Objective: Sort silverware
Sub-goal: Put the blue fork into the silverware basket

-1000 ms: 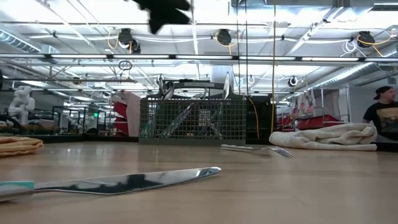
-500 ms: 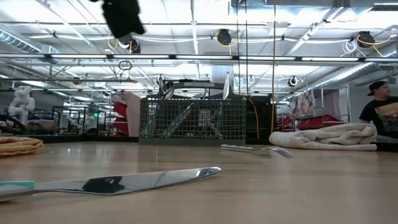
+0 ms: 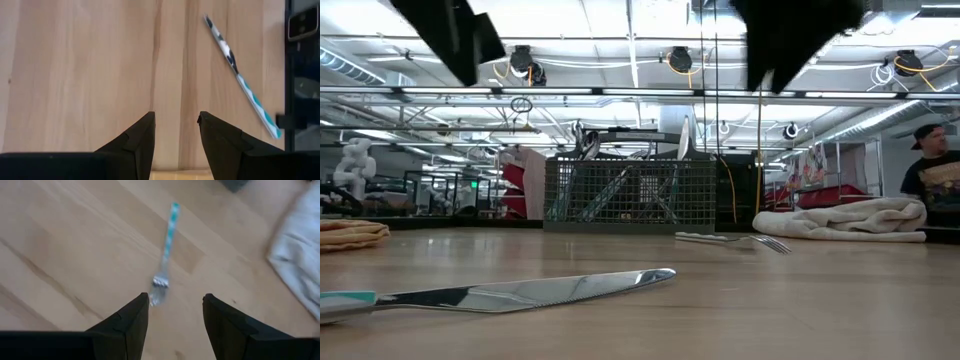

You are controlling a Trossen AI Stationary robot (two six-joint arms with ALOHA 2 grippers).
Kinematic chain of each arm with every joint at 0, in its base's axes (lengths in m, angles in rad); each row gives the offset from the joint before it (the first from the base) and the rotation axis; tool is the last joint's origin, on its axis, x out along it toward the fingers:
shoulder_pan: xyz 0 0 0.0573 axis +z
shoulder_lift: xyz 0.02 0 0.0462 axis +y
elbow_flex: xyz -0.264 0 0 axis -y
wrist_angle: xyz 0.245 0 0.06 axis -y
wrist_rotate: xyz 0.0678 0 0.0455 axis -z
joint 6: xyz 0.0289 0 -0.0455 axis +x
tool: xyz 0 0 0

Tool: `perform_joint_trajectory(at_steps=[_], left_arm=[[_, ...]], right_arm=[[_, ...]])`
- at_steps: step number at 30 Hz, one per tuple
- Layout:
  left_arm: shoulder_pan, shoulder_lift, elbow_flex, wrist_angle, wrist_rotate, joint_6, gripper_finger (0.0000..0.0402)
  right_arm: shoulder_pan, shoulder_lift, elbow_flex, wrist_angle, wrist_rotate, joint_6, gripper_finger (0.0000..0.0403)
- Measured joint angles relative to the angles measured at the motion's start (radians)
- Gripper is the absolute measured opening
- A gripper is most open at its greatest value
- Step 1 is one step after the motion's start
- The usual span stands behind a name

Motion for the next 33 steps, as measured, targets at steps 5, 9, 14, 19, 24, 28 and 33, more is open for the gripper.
perform_joint_trajectory(at_steps=[5,9,14,19,24,28,33], left_arm=[[-0.020,0.000,0.000,-0.027,-0.015,-0.001,0.0158],[-0.038,0.000,0.000,-0.043,-0.014,-0.037,0.0158],[-0.066,-0.001,0.000,-0.085,-0.016,-0.074,0.0158],[-0.075,-0.001,0.000,-0.108,-0.016,-0.079,0.0158],[-0.075,-0.001,0.000,-0.108,-0.015,-0.079,0.0158],[-0.075,-0.001,0.000,-0.108,-0.016,-0.079,0.0158],[-0.075,-0.001,0.000,-0.108,-0.030,-0.078,0.0158]], right_arm=[[-0.151,0.000,-0.064,0.165,-0.091,-0.234,0.0176],[-0.208,-0.004,-0.186,0.281,-0.174,-0.298,0.0176],[-0.223,-0.015,-0.347,0.535,-0.293,-0.321,0.0176],[-0.234,-0.020,-0.420,0.587,-0.303,-0.312,0.0176],[-0.251,-0.025,-0.423,0.580,-0.311,-0.363,0.0176],[-0.265,-0.021,-0.423,0.577,-0.351,-0.392,0.0176],[-0.270,-0.018,-0.467,0.605,-0.335,-0.400,0.0176]])
